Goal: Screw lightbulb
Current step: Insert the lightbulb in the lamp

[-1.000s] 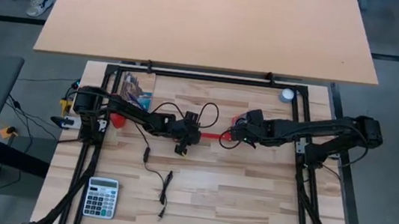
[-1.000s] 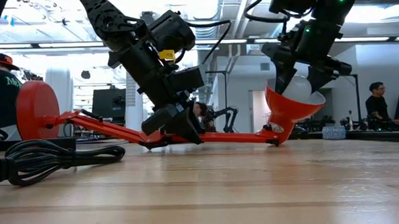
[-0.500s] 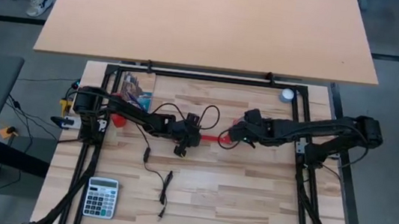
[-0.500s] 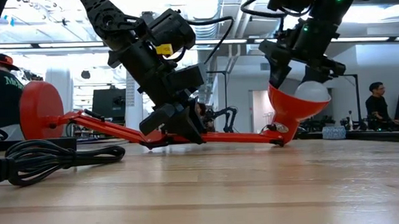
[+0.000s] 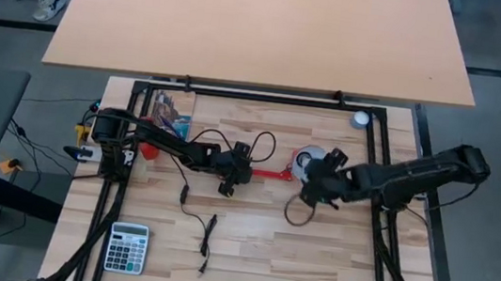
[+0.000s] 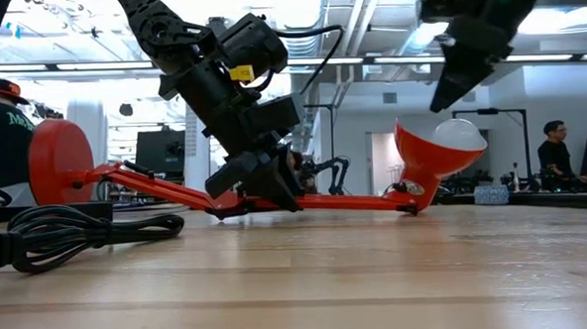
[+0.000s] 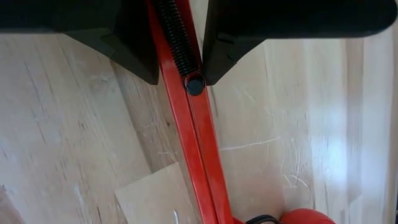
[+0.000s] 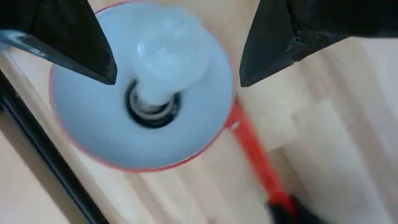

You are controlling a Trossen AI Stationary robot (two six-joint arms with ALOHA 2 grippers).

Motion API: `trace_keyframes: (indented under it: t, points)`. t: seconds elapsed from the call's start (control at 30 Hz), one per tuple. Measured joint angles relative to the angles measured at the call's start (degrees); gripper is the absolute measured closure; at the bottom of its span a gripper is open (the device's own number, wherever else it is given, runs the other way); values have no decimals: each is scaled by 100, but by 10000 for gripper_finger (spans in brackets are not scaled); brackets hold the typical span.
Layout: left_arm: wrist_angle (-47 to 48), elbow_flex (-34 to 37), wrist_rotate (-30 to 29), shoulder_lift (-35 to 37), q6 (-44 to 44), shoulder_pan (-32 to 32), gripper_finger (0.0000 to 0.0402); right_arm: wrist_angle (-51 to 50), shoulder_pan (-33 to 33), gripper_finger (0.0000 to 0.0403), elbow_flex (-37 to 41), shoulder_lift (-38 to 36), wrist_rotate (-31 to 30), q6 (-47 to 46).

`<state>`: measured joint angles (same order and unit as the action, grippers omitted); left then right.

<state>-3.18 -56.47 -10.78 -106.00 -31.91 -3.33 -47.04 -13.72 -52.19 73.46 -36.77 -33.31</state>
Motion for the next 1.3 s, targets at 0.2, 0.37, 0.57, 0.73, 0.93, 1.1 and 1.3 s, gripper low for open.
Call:
trace_keyframes:
  t: [0.2, 0.37, 0.57, 0.73, 0.93, 1.1, 1.3]
  points:
    - [11, 0, -26, 0, 169, 1, 308, -426, -712, 44, 12, 327, -1343, -1857]
    - [17, 1, -42, 0, 290, 11, 308, -510, -1012, 44, 9, 834, -1718, -2506]
    - [22, 2, -48, 0, 319, 13, 308, -879, -935, 44, 12, 1478, -1736, -3638]
    - [22, 2, -57, 0, 318, 20, 308, -1019, -852, 50, 12, 1771, -1732, -4285]
    - [20, 7, -58, 0, 321, 20, 308, -811, -764, 72, 9, 1767, -1639, -4346]
    - [20, 9, -57, 0, 321, 20, 308, -632, -644, 98, 7, 1756, -1389, -4272]
    - [11, 9, -61, 0, 319, 20, 308, -670, -638, 114, 3, 1673, -1306, -4099]
